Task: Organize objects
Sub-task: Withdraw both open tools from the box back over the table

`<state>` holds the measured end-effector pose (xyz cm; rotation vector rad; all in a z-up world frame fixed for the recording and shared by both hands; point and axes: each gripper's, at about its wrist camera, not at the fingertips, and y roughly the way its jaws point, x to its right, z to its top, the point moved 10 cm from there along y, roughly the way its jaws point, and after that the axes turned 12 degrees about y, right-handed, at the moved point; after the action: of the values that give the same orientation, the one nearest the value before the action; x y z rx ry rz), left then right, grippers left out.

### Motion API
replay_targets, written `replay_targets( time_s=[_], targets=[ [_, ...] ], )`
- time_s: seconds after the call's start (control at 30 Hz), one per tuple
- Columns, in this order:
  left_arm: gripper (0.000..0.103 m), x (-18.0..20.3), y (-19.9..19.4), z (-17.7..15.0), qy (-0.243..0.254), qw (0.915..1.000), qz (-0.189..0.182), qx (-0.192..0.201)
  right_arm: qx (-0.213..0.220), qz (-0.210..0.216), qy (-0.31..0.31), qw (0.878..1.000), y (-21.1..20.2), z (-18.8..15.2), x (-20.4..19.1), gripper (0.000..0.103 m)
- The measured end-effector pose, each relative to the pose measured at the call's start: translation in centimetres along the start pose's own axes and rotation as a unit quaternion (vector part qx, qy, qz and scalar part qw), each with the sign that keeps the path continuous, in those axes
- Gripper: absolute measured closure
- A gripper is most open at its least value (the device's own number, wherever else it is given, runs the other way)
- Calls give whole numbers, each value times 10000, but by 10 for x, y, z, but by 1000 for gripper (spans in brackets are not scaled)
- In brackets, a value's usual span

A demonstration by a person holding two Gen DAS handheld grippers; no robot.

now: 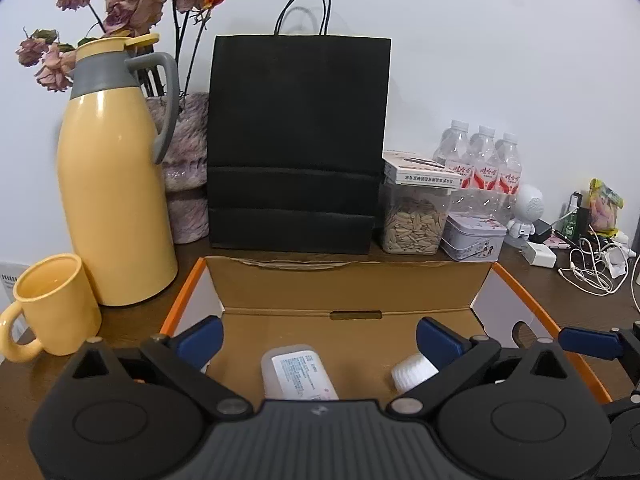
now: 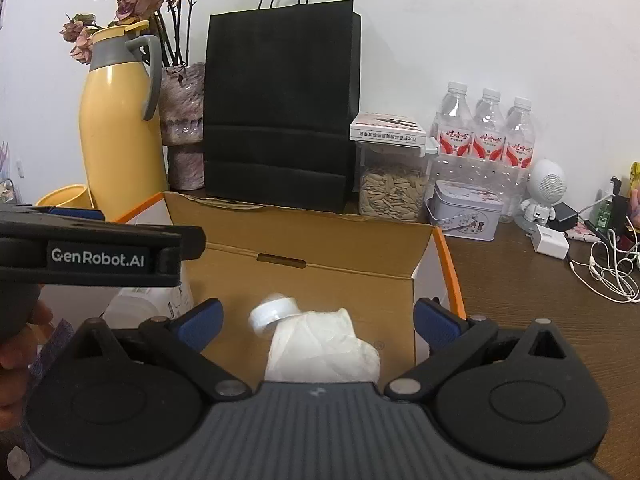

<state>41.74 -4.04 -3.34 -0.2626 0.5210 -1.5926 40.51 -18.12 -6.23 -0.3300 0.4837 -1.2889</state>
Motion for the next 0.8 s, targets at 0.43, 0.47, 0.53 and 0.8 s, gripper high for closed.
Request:
replay_targets(
  time_s=[0.43, 0.47, 0.53, 0.8],
  targets=[
    [0, 0, -10, 3, -32, 10000, -26, 85, 156, -2, -21, 9999, -11, 5, 0, 0],
    [0, -1, -12, 3, -46, 9999, -35, 103, 198, 1, -11, 9998, -14, 6, 0, 0],
    [0, -3, -18, 4, -104, 9998, -17, 152, 293, 24, 25, 9996, -21, 8, -1, 0],
    [0, -11, -49, 4, -151, 9991, 56, 382, 652, 106, -40, 9978, -55, 11, -3, 0]
  ],
)
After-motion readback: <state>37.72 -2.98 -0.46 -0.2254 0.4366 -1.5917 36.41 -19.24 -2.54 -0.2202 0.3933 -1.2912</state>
